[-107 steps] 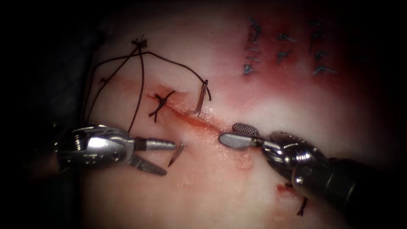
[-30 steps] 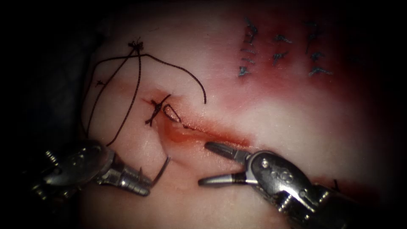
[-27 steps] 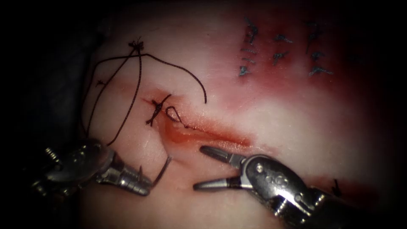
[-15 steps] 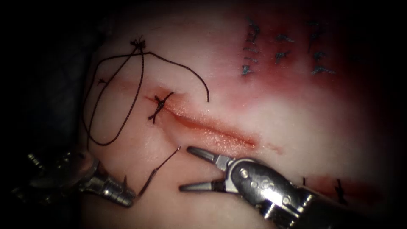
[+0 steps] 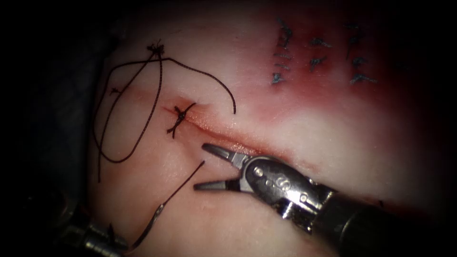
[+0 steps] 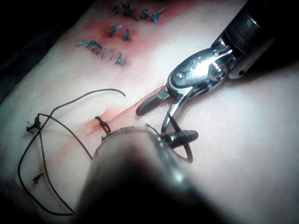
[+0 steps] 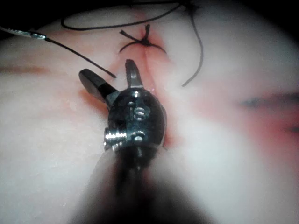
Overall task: Wound Closure
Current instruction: Pull the needle through the skin with the left tool.
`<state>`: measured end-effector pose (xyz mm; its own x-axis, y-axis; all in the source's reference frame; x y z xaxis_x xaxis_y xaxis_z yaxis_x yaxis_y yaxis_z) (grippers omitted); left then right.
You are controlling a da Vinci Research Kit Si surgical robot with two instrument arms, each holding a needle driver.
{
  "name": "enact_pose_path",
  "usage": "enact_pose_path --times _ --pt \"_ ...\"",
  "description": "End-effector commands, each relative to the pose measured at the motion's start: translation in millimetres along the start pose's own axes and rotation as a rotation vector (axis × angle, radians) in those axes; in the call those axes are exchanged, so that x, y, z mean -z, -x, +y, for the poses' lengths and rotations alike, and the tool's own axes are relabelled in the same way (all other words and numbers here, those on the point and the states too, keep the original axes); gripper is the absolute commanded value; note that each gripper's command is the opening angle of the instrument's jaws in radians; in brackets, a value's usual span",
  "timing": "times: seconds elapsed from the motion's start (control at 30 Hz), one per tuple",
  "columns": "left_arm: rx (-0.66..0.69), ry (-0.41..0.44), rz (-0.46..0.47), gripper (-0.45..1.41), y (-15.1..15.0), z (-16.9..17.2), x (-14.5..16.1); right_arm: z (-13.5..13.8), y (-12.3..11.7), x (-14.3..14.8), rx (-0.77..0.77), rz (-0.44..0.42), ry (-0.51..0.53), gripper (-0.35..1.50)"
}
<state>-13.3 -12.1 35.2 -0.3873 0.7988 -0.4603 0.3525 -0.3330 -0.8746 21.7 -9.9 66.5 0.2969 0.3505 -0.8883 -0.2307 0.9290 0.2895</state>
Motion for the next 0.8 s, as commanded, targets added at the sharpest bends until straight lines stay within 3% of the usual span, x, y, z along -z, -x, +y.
enact_pose_path --times 0.03,0.37,0.8 --pt "-0.007 0.003 0.003 -0.35 -0.6 -0.6 -0.1 -0.4 1.6 -0.9 -0.016 -0.008 -0.006 1.17" --pt "-0.072 0.006 0.017 -0.35 -1.6 2.7 -0.9 0.1 4.9 0.1 -0.109 -0.101 0.009 1.2" --pt "-0.131 -0.026 0.027 -0.35 -2.0 4.9 -2.1 -0.5 5.9 -0.8 -0.221 -0.125 -0.004 1.23"
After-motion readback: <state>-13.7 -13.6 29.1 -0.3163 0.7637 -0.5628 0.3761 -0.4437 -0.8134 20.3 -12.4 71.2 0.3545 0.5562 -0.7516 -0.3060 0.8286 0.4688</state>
